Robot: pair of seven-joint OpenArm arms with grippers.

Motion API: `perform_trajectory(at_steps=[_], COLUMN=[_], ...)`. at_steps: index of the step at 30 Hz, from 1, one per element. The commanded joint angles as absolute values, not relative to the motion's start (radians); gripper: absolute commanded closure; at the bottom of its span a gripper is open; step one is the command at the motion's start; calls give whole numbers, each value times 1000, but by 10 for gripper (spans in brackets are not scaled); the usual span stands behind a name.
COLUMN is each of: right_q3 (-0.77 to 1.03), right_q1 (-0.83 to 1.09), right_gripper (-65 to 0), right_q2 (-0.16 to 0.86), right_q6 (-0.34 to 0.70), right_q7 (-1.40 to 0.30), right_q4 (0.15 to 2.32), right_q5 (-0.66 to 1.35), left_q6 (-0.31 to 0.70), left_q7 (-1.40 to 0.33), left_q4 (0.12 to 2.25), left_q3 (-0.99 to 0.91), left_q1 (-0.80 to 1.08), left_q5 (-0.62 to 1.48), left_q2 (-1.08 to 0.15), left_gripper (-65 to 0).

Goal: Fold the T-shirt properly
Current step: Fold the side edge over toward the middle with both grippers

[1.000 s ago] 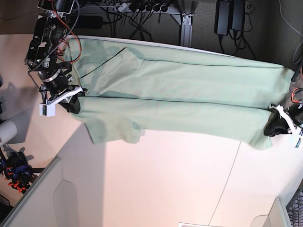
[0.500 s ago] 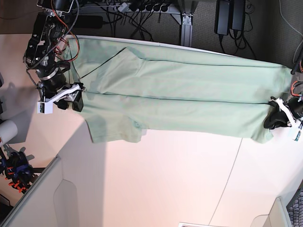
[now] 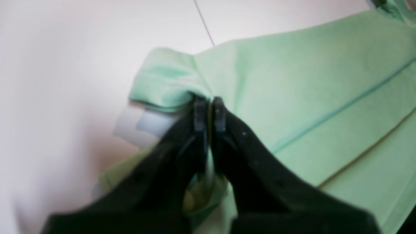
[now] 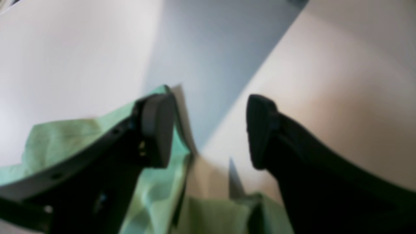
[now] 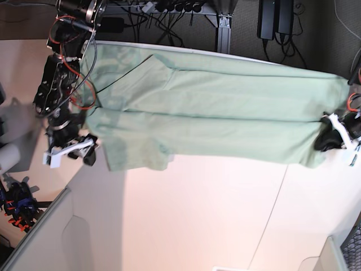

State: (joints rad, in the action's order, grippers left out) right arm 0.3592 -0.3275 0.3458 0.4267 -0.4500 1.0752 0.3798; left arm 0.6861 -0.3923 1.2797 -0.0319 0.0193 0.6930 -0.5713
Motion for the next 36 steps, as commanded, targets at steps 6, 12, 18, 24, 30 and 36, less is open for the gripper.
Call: perform_trajectory(at_steps=[6,12,18,24,30,36], right_q3=[256,230,230,231,231,232], right_q1=[-387,-385,-385,-385,-371,-229], right_gripper=[-352,-352,-235,0,0,0], right_q2=[346,303,273,271,271,302], right_q6=[430,430,430,430,431,431], right_q7=[-414,-395,-386,-339,-376,-476], right_q4=[989,989,989,995,1101,1402], right_q5=[358,321,309,298,295,343], left_q6=[698,698,698,698,698,698], left_q7=[-371,-372,-371,-371,-372,-416], left_q4=[1295,1295,1295,1295,1301,1394], left_q3=[-39,-39,-39,-39,-57,-115], left_q1=[6,6,6,6,6,68], left_q5=[725,725,726,744,744,786], left_q2=[-590,-590,-590,-590,-591,-597], left_gripper=[0,0,0,0,0,0])
